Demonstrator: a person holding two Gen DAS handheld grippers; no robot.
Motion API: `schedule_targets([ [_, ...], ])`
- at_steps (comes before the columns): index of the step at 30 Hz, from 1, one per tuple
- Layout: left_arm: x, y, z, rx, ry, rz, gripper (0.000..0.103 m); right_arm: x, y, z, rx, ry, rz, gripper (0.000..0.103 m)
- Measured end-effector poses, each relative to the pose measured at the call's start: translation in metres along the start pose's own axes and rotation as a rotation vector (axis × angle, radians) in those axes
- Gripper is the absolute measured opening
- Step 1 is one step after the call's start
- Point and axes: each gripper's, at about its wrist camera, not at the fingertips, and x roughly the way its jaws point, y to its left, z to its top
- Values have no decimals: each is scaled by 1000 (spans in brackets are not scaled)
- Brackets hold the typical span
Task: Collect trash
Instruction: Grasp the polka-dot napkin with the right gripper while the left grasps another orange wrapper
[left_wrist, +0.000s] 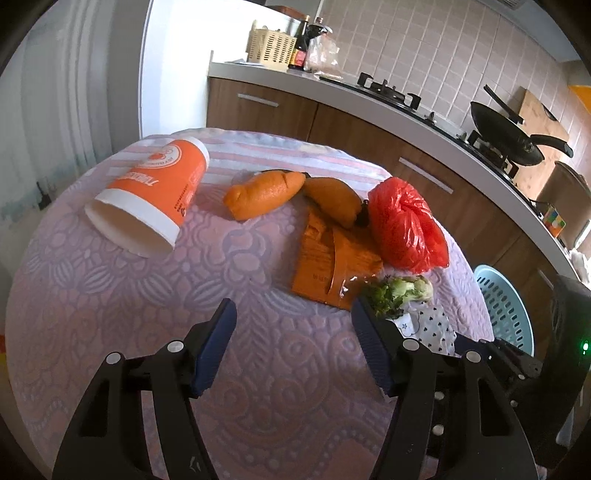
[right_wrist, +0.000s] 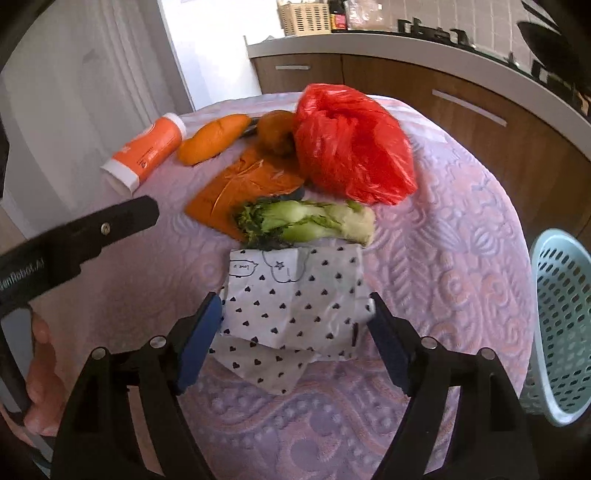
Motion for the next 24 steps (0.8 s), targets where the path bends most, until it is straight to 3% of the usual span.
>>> schedule_targets([
  [5, 3, 4, 0, -11, 10, -13, 62, 2, 9, 1, -47, -6, -37, 59],
  [7, 6, 3, 1, -12, 19, -18, 62, 1, 10, 1, -51, -11, -38, 46],
  [10, 12, -1, 2, 9, 35, -19, 62, 1, 9, 0, -50, -18, -31, 40],
  [24, 60, -18, 32, 55, 116, -74, 62, -43, -27, -14, -22, -84, 39, 35],
])
